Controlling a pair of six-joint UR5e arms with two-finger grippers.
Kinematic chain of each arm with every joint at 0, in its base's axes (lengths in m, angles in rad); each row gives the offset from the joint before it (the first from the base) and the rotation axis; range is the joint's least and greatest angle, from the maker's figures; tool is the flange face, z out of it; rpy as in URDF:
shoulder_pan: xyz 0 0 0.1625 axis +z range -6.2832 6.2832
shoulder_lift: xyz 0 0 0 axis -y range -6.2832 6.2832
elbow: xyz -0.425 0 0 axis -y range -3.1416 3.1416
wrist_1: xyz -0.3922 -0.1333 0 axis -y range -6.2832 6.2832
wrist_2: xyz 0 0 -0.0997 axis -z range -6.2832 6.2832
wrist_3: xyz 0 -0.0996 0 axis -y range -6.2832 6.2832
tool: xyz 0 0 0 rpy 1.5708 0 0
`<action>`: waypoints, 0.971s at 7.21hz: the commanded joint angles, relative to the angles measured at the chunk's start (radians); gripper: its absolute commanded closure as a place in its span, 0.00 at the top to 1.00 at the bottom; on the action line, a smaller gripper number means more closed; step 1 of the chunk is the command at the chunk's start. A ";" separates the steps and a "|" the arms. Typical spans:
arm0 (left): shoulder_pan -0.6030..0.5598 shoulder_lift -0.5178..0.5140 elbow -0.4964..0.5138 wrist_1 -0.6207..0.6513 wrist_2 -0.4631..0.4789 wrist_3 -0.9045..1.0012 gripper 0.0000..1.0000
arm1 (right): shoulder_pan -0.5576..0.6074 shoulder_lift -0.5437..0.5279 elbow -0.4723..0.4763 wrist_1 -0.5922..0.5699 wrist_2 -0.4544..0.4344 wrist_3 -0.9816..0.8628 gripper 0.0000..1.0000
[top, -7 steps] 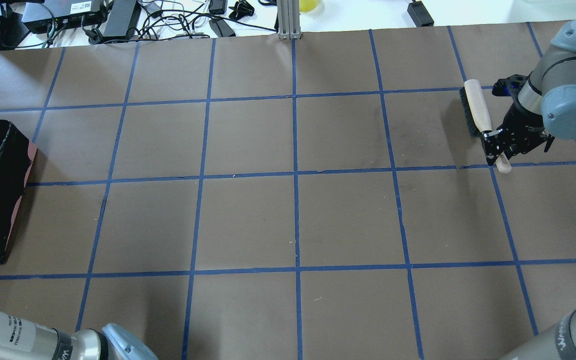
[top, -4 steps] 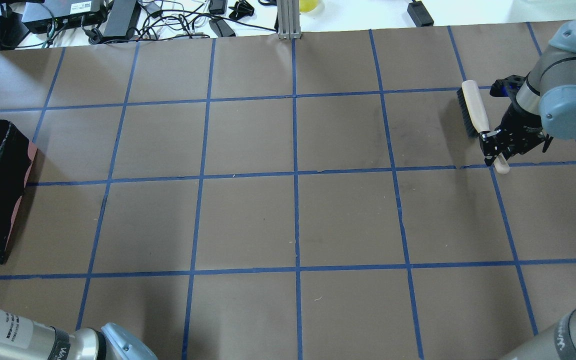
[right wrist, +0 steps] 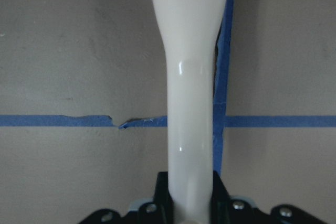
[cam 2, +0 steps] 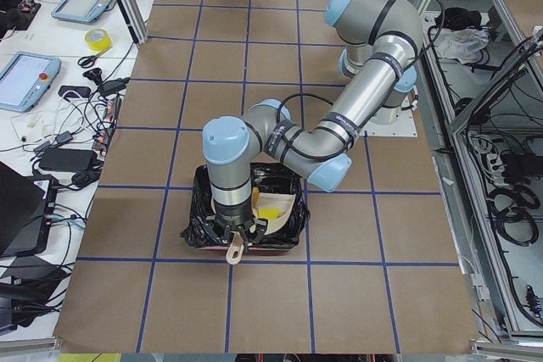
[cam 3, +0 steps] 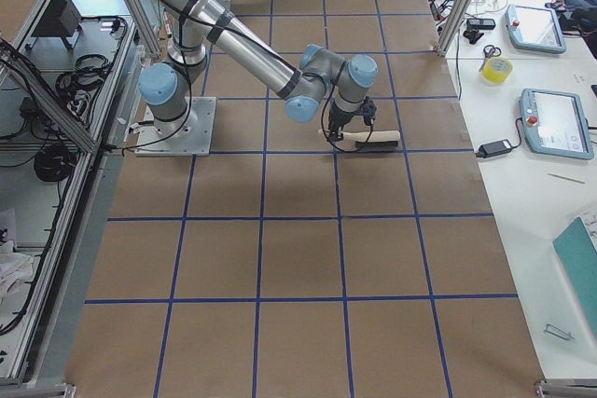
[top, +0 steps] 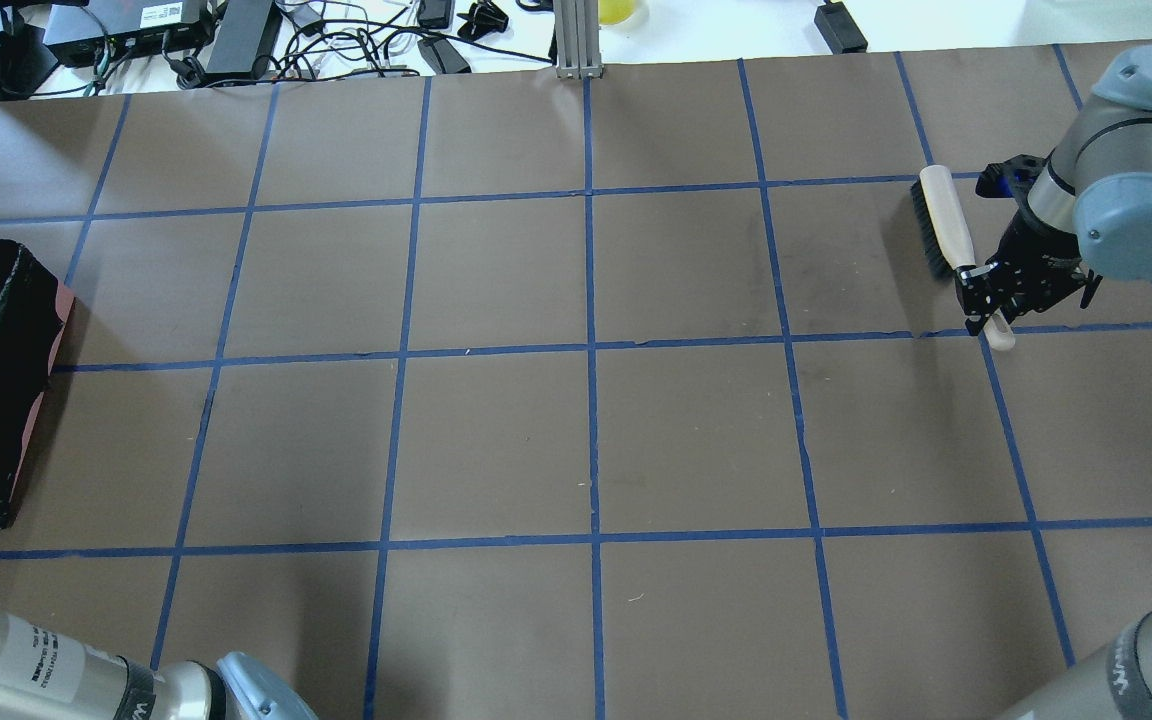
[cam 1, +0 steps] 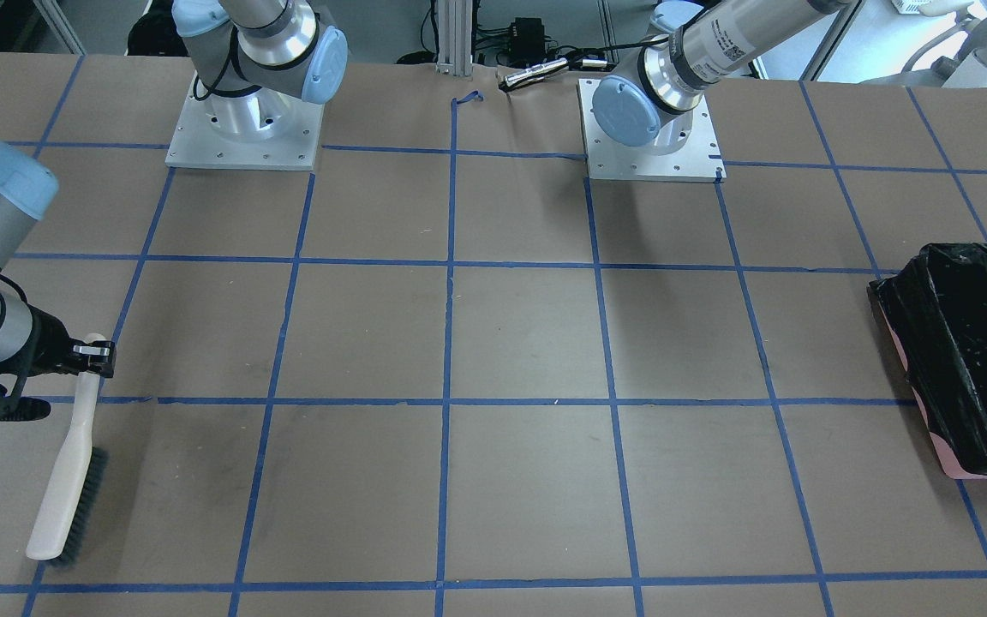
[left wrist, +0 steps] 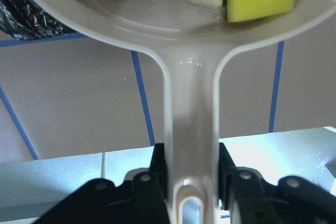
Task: Sweep and dump trash into bin
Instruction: 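Tilt the dustpan over the black bin with the left gripper to dump trash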
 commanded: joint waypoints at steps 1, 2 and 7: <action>-0.012 0.006 -0.017 0.045 0.066 -0.010 0.05 | 0.000 0.001 -0.001 0.000 0.002 0.005 0.97; -0.029 0.006 -0.037 0.091 0.090 -0.010 0.05 | 0.000 0.001 -0.005 -0.001 0.000 0.005 0.99; -0.066 0.034 -0.135 0.255 0.148 -0.003 0.05 | 0.017 -0.175 -0.218 0.273 0.008 0.101 1.00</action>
